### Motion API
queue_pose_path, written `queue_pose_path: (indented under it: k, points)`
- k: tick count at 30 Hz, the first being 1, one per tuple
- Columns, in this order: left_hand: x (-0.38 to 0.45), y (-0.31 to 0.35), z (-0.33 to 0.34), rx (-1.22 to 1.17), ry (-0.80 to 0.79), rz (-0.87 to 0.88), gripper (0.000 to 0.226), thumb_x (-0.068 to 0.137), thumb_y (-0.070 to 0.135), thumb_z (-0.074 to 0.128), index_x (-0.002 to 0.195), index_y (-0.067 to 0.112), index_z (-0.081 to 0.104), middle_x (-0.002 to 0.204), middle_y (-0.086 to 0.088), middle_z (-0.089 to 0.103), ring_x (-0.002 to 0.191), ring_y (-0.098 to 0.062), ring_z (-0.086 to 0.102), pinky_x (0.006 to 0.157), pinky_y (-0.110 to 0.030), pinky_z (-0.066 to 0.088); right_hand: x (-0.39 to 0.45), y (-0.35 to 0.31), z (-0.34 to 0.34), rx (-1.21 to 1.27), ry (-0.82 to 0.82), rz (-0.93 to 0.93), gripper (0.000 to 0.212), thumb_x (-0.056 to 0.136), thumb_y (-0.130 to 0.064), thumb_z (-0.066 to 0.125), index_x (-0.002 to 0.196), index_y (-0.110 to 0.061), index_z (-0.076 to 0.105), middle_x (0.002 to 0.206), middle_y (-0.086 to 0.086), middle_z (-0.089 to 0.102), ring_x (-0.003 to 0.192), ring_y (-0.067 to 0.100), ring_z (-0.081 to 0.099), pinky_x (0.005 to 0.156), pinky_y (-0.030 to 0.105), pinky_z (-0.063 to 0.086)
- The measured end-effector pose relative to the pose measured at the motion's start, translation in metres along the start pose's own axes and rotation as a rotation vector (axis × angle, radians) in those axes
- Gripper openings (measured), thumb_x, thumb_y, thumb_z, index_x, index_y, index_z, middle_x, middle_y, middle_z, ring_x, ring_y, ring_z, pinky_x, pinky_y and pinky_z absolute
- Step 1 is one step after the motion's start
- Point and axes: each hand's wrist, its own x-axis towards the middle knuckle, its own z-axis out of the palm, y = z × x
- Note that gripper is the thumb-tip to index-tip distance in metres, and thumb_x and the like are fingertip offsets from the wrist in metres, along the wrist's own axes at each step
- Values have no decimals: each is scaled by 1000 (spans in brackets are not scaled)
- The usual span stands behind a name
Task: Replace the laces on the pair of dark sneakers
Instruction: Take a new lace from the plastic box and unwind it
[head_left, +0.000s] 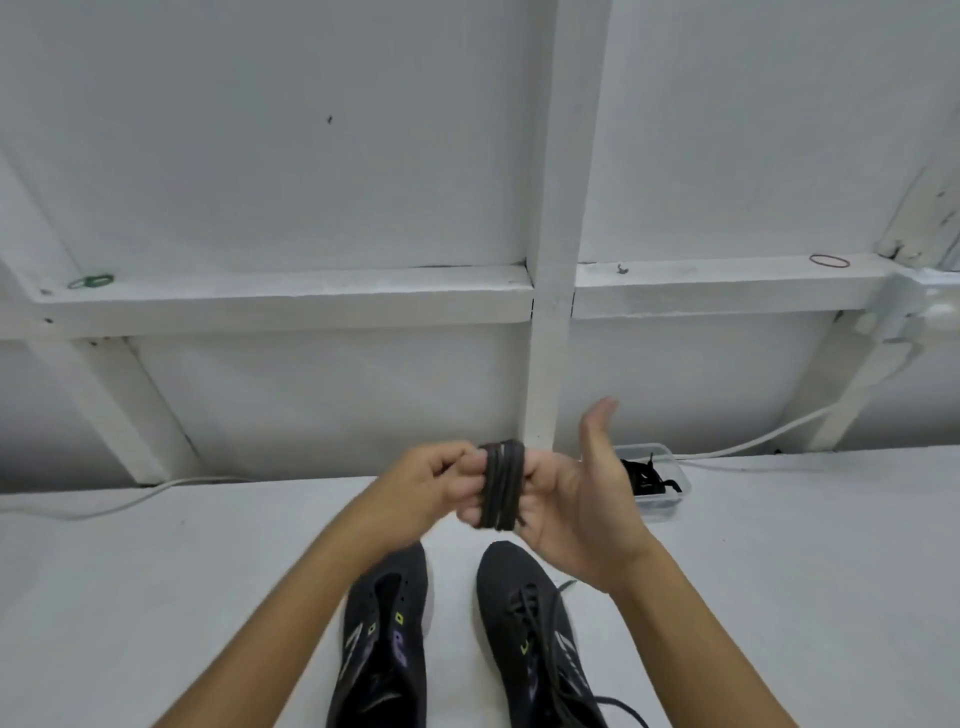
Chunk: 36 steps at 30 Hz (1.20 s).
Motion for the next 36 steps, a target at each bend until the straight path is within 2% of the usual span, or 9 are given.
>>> queue_pose_path:
  k: [4, 7, 10, 13, 21, 24, 28, 31, 36]
  points:
    - [-37, -27, 32, 365, -71, 34, 25, 106, 36, 43, 98, 37, 67, 66, 19, 58, 61, 0, 53, 61, -14, 39, 4, -7, -21, -16, 258, -83, 122, 71, -92, 9, 112, 2, 74, 118, 30, 69, 114, 36, 68, 94, 37, 56]
    - [-54, -18, 38, 705, -203, 57, 25, 105, 43, 38, 109, 31, 59, 79, 13, 62, 79, -8, 59, 75, -26, 48, 6, 0, -28, -179, 356, 3, 120, 73, -85, 0, 117, 4, 67, 116, 27, 71, 114, 35, 68, 95, 34, 53]
    - [-44, 8, 10, 830, -59, 193, 21, 103, 40, 47, 105, 31, 66, 87, 15, 66, 83, -3, 57, 78, -24, 47, 1, 15, -23, -245, 314, 137, 116, 75, -83, -2, 109, 0, 71, 105, 22, 75, 101, 29, 72, 88, 29, 56]
    - [-24, 30, -23, 655, 37, 290, 8, 93, 29, 70, 90, 30, 78, 72, 23, 66, 73, 2, 60, 65, -9, 40, -4, 25, -12, -269, 180, 197, 117, 77, -88, -2, 108, -6, 75, 109, 24, 74, 109, 32, 69, 96, 33, 54]
    - [-11, -9, 0, -133, 66, 53, 19, 81, 40, 76, 89, 23, 81, 85, 0, 74, 78, -11, 66, 75, -24, 53, -13, 10, -9, -28, 9, 196, 113, 70, -94, 16, 95, -2, 76, 92, 22, 75, 91, 34, 73, 83, 34, 57]
    - [-23, -26, 31, -459, 51, 9, 31, 93, 31, 67, 99, 2, 75, 78, -18, 70, 72, -27, 68, 79, -36, 55, -15, 14, -10, -43, 113, 181, 99, 78, -89, 20, 75, -6, 74, 68, 12, 72, 65, 27, 71, 68, 30, 56]
    - [-28, -35, 63, -699, 73, -90, 27, 87, 29, 69, 99, 5, 75, 85, -25, 70, 74, -33, 67, 84, -42, 55, -16, 26, -14, -10, 317, 139, 76, 96, -68, 32, 51, -14, 61, 41, 3, 49, 40, 19, 51, 51, 25, 43]
    - [-26, -39, 76, -806, 118, -165, 45, 75, 25, 76, 109, -2, 69, 89, -25, 71, 72, -30, 69, 78, -35, 57, -20, 36, -19, 27, 442, 142, 67, 97, -54, 44, 44, -14, 51, 35, 4, 39, 34, 20, 44, 46, 26, 40]
    - [-14, -40, 85, -817, 35, -192, 34, 83, 13, 68, 110, -7, 58, 85, -22, 68, 62, -28, 64, 69, -34, 56, -27, 46, -25, 11, 663, 160, 68, 101, -48, 51, 40, -17, 43, 34, 5, 34, 32, 20, 45, 39, 23, 37]
